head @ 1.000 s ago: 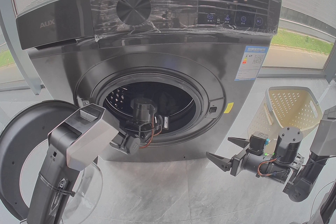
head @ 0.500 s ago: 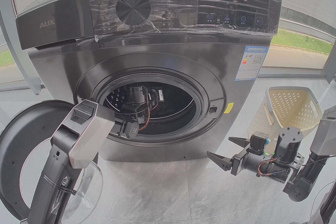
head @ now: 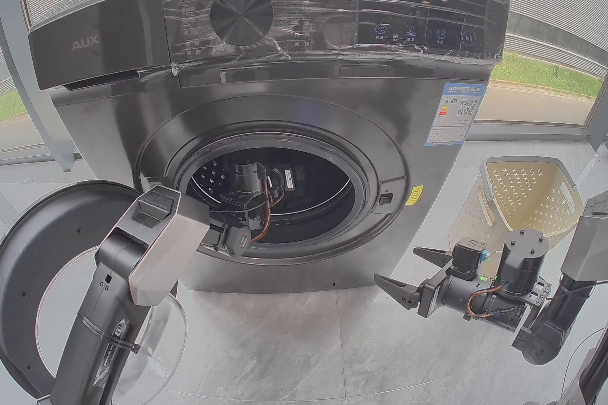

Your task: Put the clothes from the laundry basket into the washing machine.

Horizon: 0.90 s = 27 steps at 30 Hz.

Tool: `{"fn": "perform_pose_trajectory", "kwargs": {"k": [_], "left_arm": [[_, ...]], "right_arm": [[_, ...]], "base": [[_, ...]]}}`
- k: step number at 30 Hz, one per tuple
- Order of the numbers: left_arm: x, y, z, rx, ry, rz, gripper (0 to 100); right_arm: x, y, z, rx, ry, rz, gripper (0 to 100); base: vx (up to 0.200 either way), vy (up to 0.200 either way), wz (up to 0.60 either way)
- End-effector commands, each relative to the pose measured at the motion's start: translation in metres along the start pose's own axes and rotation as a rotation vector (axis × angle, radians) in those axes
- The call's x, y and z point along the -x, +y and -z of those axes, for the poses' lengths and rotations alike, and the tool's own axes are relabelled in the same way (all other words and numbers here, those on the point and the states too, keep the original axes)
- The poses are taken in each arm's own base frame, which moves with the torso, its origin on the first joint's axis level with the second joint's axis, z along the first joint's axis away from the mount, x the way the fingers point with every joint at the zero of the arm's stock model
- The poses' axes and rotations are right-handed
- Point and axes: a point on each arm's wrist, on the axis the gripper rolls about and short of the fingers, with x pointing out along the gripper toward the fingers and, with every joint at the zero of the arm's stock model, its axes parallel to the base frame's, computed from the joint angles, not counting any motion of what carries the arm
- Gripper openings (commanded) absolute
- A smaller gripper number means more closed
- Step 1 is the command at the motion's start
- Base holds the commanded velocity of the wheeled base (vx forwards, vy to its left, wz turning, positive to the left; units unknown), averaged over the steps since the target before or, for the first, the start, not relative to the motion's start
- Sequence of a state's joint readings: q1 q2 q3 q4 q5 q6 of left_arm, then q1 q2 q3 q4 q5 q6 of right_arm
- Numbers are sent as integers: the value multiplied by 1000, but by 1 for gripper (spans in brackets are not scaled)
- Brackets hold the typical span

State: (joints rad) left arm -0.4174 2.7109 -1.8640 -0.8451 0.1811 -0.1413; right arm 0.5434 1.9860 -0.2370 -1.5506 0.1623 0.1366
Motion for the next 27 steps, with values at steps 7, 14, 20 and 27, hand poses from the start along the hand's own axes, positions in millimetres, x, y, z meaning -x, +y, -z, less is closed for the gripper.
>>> {"fn": "perform_pose_trajectory", "kwargs": {"k": [7,14,20,27], "left_arm": [[87,-26,-22,-51,218,67,100],[167,-43,-34,-70,302,147,100],[226,-51,-41,-75,298,223,100],[276,-51,-49,-52,294,290,100]], "right_arm": [[2,-2,-1,-1,-3,6,100],[11,1,-6,6,-18,4,100],[24,4,-7,39,-16,0,100],[32,6,-4,40,3,-1,100]], "base": [[0,0,0],[0,0,0],[0,0,0],[0,0,0]]}}
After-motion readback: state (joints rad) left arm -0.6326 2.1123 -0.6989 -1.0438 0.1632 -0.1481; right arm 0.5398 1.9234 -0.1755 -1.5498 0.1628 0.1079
